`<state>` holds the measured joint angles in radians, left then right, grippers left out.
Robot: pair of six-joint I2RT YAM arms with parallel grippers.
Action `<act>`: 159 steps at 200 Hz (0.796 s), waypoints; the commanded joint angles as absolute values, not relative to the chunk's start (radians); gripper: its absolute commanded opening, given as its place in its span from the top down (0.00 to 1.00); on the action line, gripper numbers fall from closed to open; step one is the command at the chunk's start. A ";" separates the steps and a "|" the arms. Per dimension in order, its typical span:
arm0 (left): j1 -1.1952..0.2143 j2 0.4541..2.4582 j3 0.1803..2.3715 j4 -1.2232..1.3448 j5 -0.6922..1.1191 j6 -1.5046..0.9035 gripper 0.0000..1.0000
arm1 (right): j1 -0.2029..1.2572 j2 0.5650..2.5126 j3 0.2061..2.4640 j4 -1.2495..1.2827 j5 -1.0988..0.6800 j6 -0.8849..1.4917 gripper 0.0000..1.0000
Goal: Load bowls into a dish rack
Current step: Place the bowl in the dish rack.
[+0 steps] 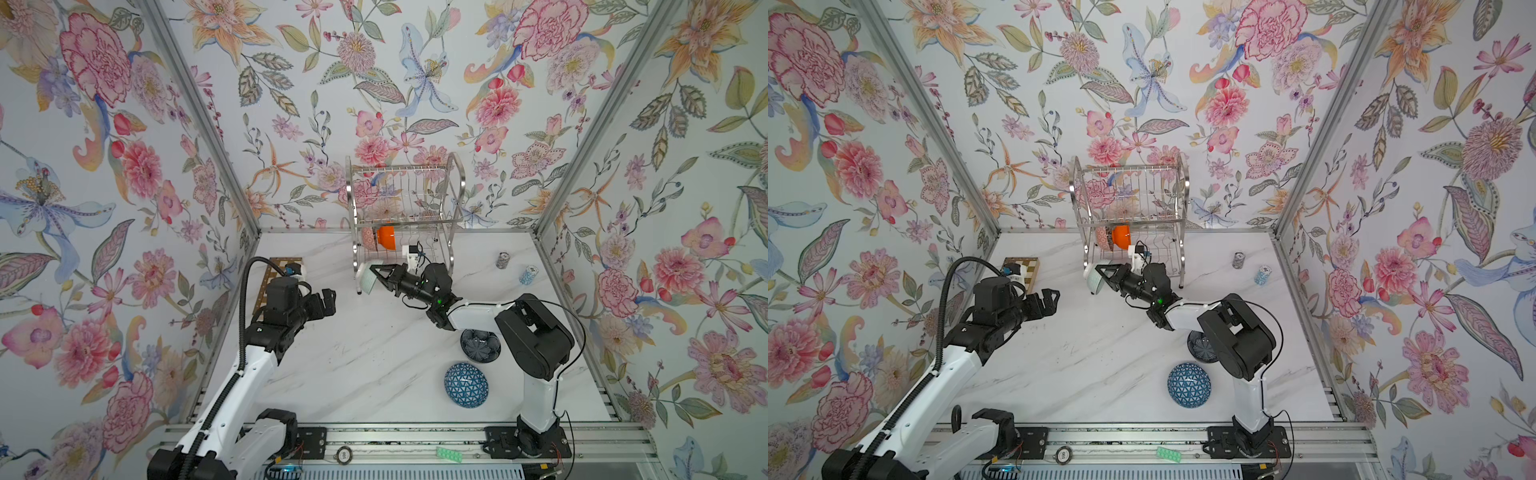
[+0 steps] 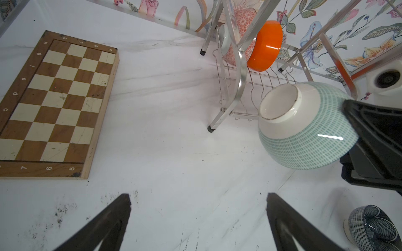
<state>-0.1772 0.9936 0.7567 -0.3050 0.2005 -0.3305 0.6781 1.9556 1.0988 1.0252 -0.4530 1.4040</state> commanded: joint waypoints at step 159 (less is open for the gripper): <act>-0.195 0.988 0.746 -0.307 0.206 -0.322 0.01 | 0.555 2.190 1.416 1.128 -0.652 1.554 1.00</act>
<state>-0.1841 0.9936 0.7567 -0.3050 0.2024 -0.3305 0.5602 2.1700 1.3373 1.0809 -0.6022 1.5490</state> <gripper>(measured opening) 0.989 0.069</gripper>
